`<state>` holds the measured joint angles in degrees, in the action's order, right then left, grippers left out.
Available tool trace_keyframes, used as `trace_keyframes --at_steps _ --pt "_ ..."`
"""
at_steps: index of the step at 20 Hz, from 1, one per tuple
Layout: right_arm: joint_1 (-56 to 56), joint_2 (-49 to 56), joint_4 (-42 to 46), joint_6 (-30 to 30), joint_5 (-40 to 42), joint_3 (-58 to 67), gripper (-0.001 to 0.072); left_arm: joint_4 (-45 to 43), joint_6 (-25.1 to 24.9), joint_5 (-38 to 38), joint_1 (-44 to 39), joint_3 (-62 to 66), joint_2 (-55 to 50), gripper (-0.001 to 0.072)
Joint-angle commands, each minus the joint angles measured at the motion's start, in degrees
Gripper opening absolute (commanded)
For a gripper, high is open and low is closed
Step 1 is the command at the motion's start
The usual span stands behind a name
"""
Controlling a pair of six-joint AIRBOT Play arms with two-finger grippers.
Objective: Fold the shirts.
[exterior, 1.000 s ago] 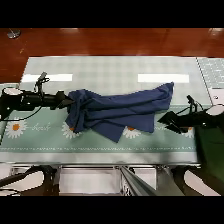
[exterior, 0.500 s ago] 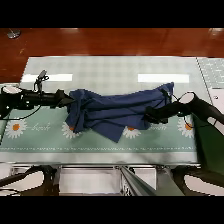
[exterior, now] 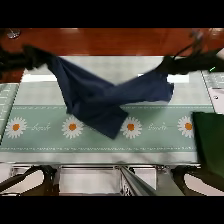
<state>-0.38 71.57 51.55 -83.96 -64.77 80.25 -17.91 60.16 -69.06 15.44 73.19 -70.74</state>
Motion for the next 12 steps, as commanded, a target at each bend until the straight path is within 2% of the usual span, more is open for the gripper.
trace_keyframes --at_steps 1,4,8,10,12 --pt "-4.7 -7.2 5.0 -1.4 -3.8 22.4 0.0027 3.3 6.3 -0.1 4.0 19.8 3.7 0.0021" --pt "-5.3 -16.7 11.1 -1.4 -5.1 30.6 0.0027 -3.8 12.9 -1.5 9.0 32.3 8.4 0.0021" --pt "-5.3 -29.5 21.5 -3.1 -5.8 31.2 0.0027 -16.4 16.0 -4.1 15.3 37.9 17.9 0.0021" --pt "-5.3 -34.7 27.7 -4.9 -6.6 31.2 0.0027 -26.5 18.2 -5.6 14.8 37.9 23.1 0.0021" --pt "-5.3 -38.3 34.2 -6.9 -9.2 31.2 0.0027 -40.9 21.1 -7.0 9.8 37.9 27.5 0.0021"
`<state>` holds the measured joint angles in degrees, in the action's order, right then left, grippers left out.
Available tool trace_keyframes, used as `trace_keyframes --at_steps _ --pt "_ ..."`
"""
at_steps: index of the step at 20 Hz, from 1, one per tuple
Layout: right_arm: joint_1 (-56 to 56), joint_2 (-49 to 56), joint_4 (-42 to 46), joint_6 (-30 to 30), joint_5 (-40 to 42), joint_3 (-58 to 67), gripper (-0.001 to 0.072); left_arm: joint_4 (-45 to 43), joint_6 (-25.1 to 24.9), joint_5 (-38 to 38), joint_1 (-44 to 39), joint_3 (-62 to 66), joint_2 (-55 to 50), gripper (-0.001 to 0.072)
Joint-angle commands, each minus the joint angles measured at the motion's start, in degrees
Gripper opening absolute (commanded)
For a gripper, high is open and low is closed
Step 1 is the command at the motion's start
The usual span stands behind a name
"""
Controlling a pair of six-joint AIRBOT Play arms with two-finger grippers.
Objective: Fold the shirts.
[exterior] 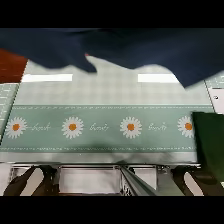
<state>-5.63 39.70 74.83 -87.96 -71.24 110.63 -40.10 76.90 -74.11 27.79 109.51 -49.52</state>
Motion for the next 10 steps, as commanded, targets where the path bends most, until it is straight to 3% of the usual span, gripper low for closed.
trace_keyframes --at_steps 1,6,10 --pt "-0.1 -7.5 13.2 -3.6 -4.2 0.9 0.0027 -25.7 5.6 -2.3 -6.5 1.5 8.0 0.0021" --pt "-0.1 -8.5 14.9 -4.0 -11.9 -1.6 0.0027 -51.6 11.0 -11.7 -28.2 0.6 12.1 0.0021" --pt "-0.1 -8.5 8.0 -4.6 -14.1 -16.1 0.0027 -51.8 12.3 -13.2 -34.8 -13.9 10.7 0.0021"
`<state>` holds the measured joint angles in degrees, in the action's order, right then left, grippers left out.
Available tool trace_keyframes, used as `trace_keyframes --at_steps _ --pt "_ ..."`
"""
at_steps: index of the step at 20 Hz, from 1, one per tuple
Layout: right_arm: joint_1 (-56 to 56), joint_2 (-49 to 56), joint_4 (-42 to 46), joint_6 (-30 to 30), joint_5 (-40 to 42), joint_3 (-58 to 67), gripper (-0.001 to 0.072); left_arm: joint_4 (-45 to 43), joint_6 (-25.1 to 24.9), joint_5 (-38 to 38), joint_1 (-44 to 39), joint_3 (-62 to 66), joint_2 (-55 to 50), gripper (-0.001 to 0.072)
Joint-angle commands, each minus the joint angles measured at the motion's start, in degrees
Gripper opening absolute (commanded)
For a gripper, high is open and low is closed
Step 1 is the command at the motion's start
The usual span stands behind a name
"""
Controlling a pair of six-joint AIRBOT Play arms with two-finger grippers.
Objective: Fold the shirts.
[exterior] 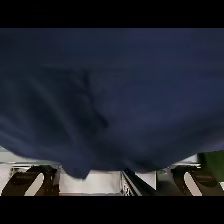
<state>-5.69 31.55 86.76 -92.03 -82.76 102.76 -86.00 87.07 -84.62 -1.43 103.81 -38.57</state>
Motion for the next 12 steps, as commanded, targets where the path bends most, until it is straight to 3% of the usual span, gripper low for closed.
trace_keyframes --at_steps 1,3,7,12 --pt "0.0 -0.3 -6.3 -0.5 -1.2 -13.6 0.0027 -5.7 2.2 -1.2 -5.5 -13.2 -1.3 0.0021" --pt "0.0 0.5 -11.4 -0.4 5.4 -26.1 0.0027 -5.7 3.4 5.7 -5.5 -23.9 -4.4 0.0021" --pt "0.0 11.0 -16.7 1.7 21.9 -41.2 0.0027 -5.7 12.0 25.9 -5.3 -38.7 -14.5 0.0022" --pt "0.0 38.7 -26.4 5.8 36.0 -34.8 0.0028 1.7 15.5 42.4 -5.2 -38.2 -32.2 0.0022"
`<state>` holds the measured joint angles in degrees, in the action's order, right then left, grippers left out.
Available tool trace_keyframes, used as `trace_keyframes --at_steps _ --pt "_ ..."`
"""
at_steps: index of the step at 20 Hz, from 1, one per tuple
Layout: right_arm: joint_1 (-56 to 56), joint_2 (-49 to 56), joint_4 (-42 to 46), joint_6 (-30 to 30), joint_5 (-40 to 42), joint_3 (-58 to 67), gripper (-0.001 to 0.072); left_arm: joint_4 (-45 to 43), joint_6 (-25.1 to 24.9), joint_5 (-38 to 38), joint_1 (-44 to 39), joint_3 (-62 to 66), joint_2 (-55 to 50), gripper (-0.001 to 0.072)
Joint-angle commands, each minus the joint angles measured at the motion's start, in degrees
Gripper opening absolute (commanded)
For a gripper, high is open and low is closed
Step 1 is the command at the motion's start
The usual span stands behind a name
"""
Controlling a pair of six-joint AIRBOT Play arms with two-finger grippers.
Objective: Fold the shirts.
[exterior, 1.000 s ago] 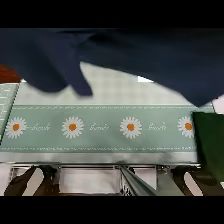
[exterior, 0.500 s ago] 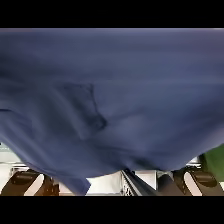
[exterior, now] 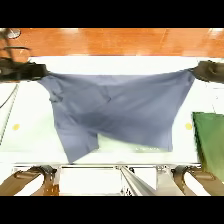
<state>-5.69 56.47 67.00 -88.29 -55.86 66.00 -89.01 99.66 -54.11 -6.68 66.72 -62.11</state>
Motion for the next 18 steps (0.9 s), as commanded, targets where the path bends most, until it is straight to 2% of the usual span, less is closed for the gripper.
trace_keyframes --at_steps 1,3,4,5,6,7,9,10,11,12,13,14,15,17,18 --pt "0.0 19.6 -8.0 2.0 9.4 5.5 0.0027 6.3 4.1 13.7 0.0 0.0 -11.5 0.0022" --pt "0.0 30.2 -11.0 1.7 8.0 13.8 0.003 11.0 4.8 14.4 0.2 3.0 -16.2 0.0025" --pt "-0.4 34.0 -13.0 1.3 6.7 17.3 0.0192 12.8 4.8 13.8 0.5 4.8 -17.9 0.0124" --pt "-1.2 37.0 -15.2 1.3 4.2 20.6 0.0588 13.2 4.8 12.0 0.8 6.6 -18.9 0.0434" --pt "-2.5 38.7 -16.4 1.5 0.8 23.2 0.0626 13.2 4.3 8.3 1.8 8.8 -19.5 0.07" --pt "-4.5 39.1 -15.8 1.6 -3.4 25.1 0.0625 13.2 2.2 2.6 3.7 11.3 -19.7 0.0704" --pt "-9.8 37.2 -9.5 1.9 -13.9 26.4 0.0625 13.2 -9.2 -10.2 9.0 14.0 -19.5 0.0702" --pt "-12.3 35.7 -2.7 1.9 -19.8 26.2 0.0624 13.2 -11.6 -17.3 13.1 13.6 -19.4 0.0702" --pt "-14.6 33.4 5.6 2.1 -24.3 24.3 0.062 13.9 -11.9 -22.9 17.2 11.8 -19.2 0.0702" --pt "-16.4 29.9 13.7 2.6 -25.5 19.8 0.0613 16.8 -13.2 -26.8 21.9 7.7 -18.2 0.0702" --pt "-18.2 25.8 17.4 2.2 -24.2 13.9 0.0614 21.4 -15.0 -28.0 26.5 1.9 -16.3 0.0702" --pt "-20.3 21.1 15.9 1.9 -20.6 6.9 0.0614 25.8 -17.1 -27.2 30.5 -4.3 -13.8 0.0702" --pt "-22.3 15.4 10.3 2.2 -16.1 -1.3 0.0614 30.8 -19.6 -25.1 34.6 -11.3 -10.9 0.0702" --pt "-24.8 4.2 -6.5 8.3 -9.4 -16.1 0.0616 39.5 -24.2 -21.6 41.1 -23.0 -6.7 0.0702" --pt "-25.0 -0.6 -13.9 11.6 -8.8 -22.1 0.0616 42.2 -26.7 -20.9 43.1 -27.3 -5.9 0.0702"
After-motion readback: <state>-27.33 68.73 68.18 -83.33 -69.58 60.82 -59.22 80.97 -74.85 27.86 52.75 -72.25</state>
